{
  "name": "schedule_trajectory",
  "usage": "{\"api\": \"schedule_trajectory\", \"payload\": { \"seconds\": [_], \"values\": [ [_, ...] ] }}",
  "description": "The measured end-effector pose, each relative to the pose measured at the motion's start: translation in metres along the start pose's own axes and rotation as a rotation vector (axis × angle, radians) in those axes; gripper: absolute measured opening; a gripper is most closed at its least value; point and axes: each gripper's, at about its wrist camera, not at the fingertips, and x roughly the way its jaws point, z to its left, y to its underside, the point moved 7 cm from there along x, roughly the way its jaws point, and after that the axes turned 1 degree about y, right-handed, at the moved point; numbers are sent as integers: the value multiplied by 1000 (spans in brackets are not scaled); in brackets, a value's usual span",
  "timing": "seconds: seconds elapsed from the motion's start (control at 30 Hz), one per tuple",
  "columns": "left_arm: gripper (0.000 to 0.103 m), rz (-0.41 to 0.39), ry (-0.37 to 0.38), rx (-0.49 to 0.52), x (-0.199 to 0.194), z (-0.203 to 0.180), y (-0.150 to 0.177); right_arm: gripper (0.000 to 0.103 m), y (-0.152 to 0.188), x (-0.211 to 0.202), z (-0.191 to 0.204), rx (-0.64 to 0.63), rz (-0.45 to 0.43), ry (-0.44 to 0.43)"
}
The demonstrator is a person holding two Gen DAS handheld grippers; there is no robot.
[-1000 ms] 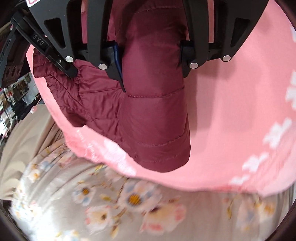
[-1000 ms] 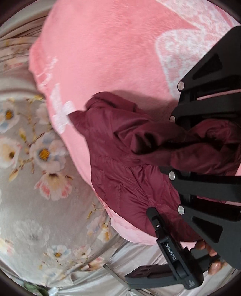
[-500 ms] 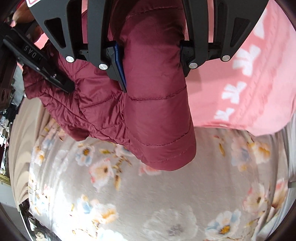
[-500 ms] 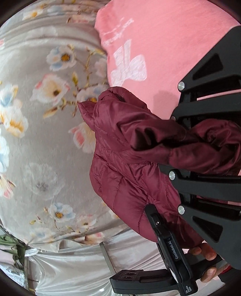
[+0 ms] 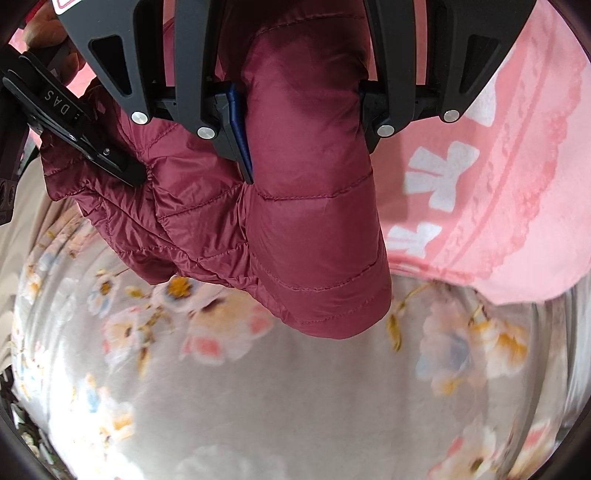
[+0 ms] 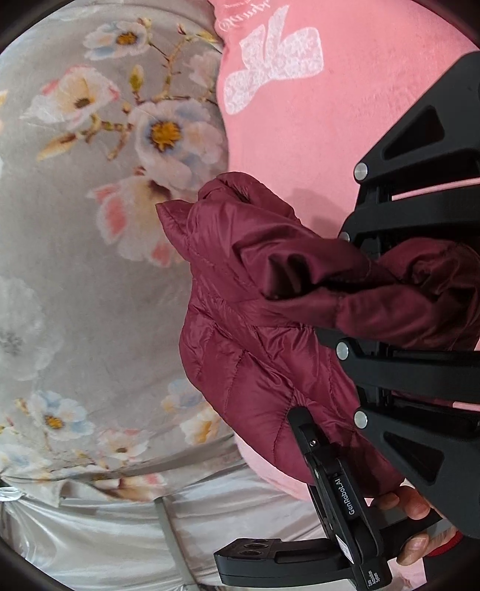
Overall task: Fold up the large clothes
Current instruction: 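Grasp the jacket edge with the left gripper while the right gripper grasps beside it, then regrasp the jacket's folded edge with both grippers and fold it over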
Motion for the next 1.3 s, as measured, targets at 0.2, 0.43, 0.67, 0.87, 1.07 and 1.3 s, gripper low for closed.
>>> {"api": "schedule_trajectory", "payload": {
  "seconds": [0.2,0.43,0.67,0.87,1.07,1.3],
  "values": [
    [40,96,-19,-11,42,28,36,15,40,43,-11,44,108,3],
    [51,128,-54,-47,52,48,56,27,67,52,-28,113,176,10],
    [65,190,-149,-115,19,58,68,65,76,6,-47,162,151,87],
    [67,251,-277,-91,-25,48,63,65,66,-50,-68,232,116,129],
    [49,238,-316,-17,-28,4,37,39,31,-46,-24,53,131,150],
    [0,355,-350,-6,25,-3,65,3,59,1,-8,-64,245,234]
  ]
}}
